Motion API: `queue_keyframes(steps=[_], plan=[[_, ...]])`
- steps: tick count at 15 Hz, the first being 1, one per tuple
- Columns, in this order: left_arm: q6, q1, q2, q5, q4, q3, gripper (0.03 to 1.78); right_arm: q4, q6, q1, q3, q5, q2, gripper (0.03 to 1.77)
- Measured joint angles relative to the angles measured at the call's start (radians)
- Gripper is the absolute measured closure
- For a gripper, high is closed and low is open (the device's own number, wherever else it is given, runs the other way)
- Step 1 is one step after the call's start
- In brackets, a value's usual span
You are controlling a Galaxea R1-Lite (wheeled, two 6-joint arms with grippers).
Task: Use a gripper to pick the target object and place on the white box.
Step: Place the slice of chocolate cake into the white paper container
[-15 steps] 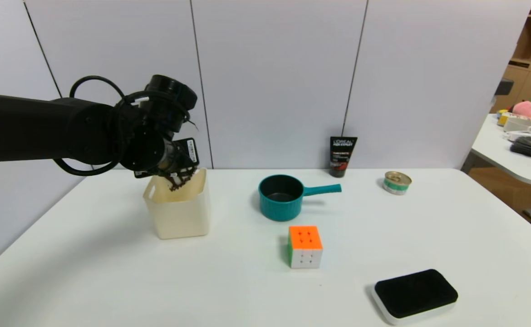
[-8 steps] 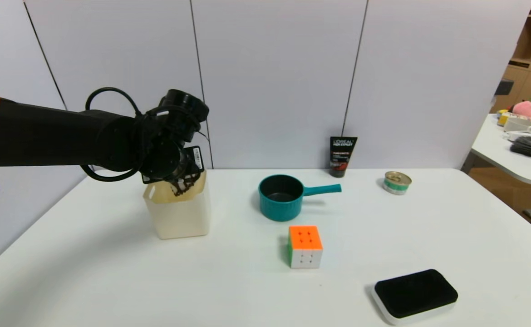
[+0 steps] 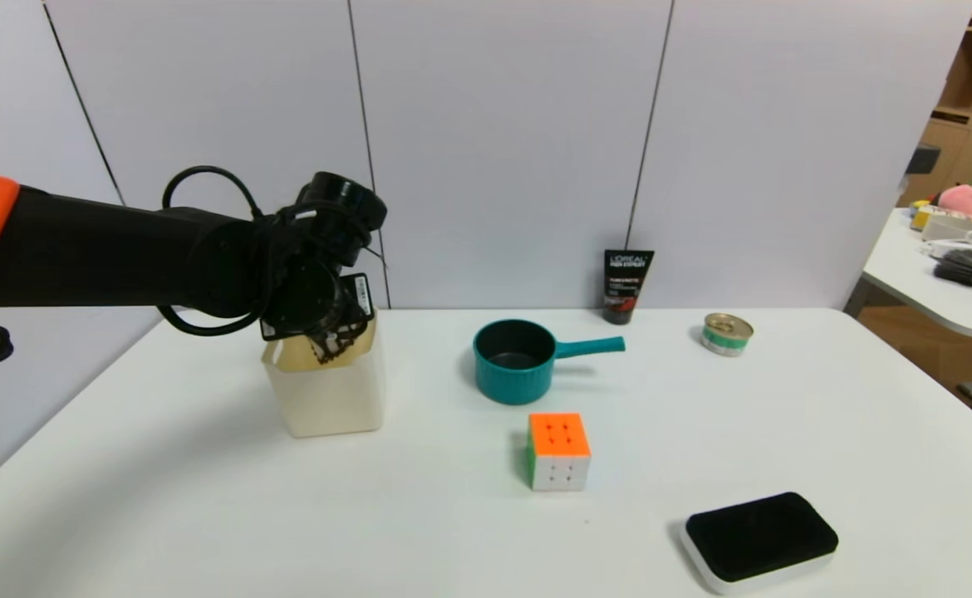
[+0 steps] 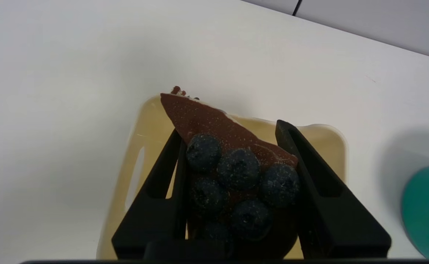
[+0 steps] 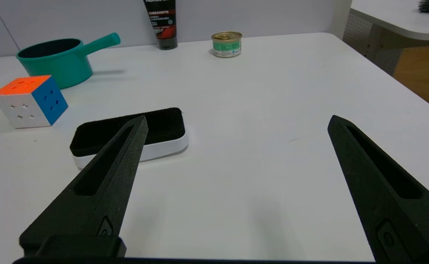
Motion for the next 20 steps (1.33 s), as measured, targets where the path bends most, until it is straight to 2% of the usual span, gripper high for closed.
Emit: queue_keyframes(steps=[13,16,20], plan=[[0.001,0.000,0.000,0.010,-0.001,-0.001,1.01,0.000,0.000,0.000,0.000,0.000,0.000,0.10],[0.000,0.000,-0.003,0.007,0.001,0.000,0.71,0.000,0.000,0.000,0.000,0.000,0.000,0.10],[-0.001,0.000,-0.009,0.007,0.000,0.002,0.46,0.000,0.000,0.000,0.000,0.000,0.000,0.10]])
